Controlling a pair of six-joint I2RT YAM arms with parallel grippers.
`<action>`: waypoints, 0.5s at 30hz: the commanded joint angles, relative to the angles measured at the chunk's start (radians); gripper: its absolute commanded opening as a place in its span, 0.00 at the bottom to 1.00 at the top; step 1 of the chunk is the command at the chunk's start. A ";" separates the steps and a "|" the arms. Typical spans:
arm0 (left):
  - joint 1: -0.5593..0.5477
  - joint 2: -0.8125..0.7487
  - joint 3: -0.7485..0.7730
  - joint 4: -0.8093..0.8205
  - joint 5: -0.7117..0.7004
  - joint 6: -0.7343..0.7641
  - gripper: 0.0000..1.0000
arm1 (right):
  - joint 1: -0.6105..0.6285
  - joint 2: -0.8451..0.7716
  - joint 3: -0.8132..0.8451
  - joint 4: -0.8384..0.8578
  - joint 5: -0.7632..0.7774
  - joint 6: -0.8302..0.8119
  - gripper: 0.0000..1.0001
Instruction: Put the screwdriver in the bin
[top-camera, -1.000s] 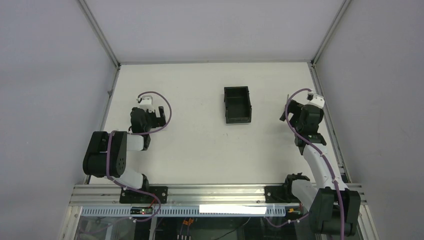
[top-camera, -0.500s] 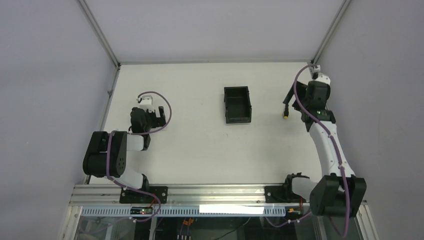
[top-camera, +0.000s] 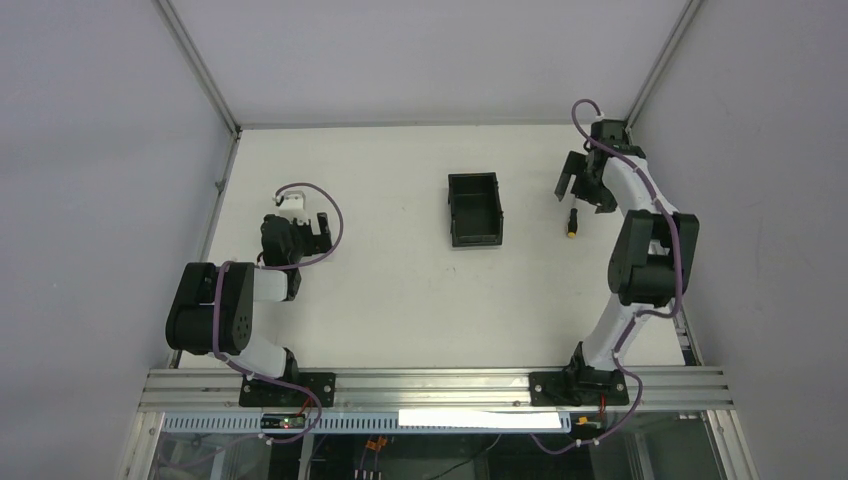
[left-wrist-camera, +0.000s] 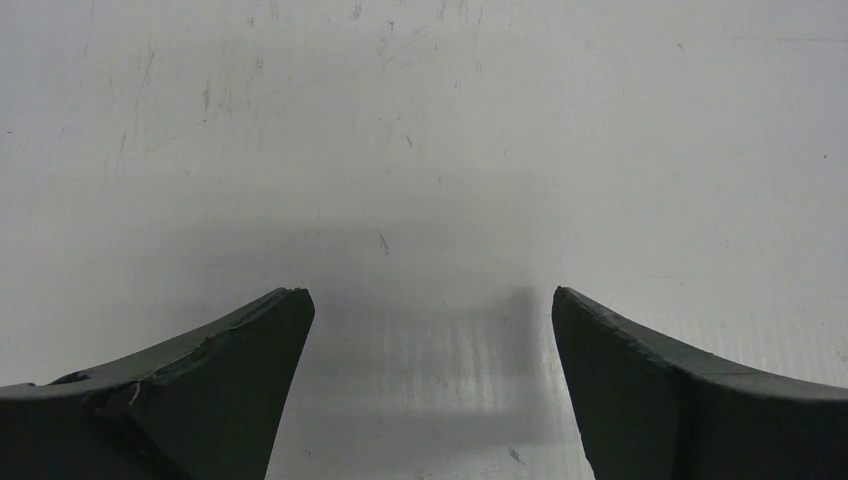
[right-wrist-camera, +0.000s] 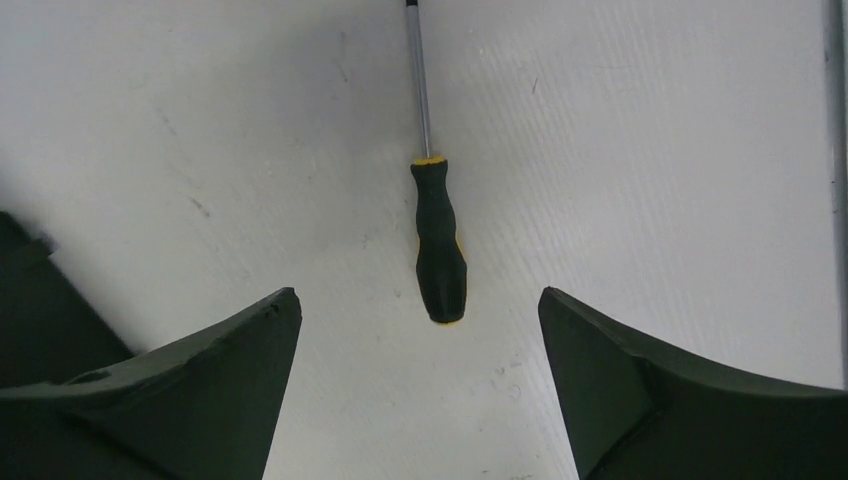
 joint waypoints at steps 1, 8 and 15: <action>-0.001 -0.027 -0.003 0.027 0.003 -0.002 0.99 | -0.013 0.125 0.126 -0.098 -0.015 -0.022 0.89; -0.001 -0.027 -0.003 0.027 0.001 -0.002 0.99 | -0.017 0.245 0.146 -0.085 0.003 -0.039 0.74; -0.001 -0.026 -0.003 0.027 0.002 -0.002 0.99 | -0.025 0.307 0.138 -0.064 0.009 -0.048 0.55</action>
